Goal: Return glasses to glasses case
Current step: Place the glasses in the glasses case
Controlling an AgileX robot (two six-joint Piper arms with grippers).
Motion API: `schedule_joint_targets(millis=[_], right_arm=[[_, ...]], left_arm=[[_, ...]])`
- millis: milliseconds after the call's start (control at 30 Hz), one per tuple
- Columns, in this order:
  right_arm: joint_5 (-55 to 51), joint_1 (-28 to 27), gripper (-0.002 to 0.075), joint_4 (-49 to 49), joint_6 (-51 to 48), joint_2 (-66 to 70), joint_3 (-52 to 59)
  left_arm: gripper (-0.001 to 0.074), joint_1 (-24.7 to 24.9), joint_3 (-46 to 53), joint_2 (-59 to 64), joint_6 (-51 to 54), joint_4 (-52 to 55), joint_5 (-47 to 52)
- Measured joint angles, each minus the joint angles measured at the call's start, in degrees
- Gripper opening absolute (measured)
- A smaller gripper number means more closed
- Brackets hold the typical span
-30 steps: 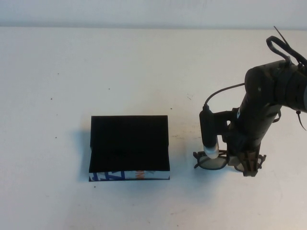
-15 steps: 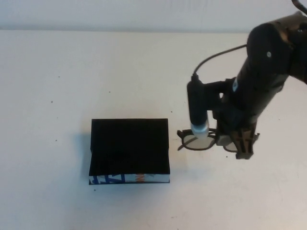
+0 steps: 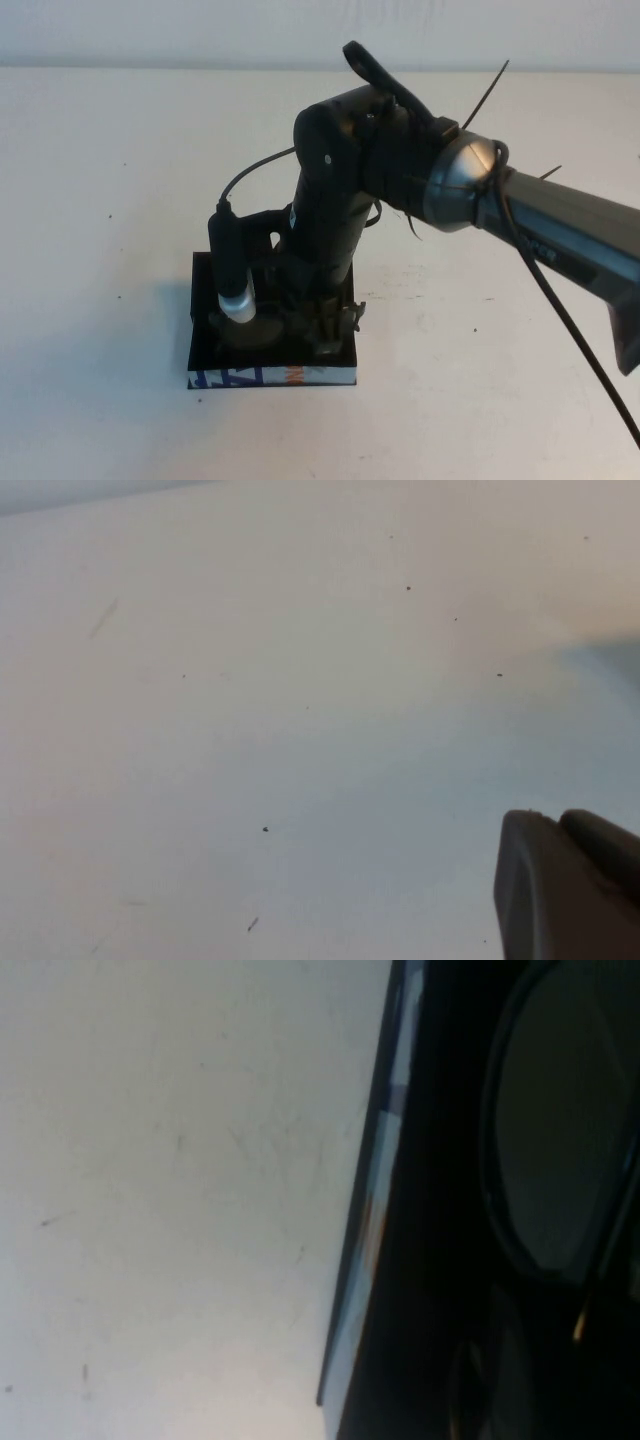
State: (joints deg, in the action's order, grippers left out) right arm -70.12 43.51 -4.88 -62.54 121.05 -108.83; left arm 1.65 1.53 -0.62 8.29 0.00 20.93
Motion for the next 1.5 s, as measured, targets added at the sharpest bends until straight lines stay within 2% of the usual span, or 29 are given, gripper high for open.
schedule_joint_targets(millis=[1500], right_arm=[[-0.16,1.66,0.0013,-2.60,1.48,5.07,-3.70]], left_arm=[[-0.0001,0.00,0.00,0.00,0.00,0.00,0.00]])
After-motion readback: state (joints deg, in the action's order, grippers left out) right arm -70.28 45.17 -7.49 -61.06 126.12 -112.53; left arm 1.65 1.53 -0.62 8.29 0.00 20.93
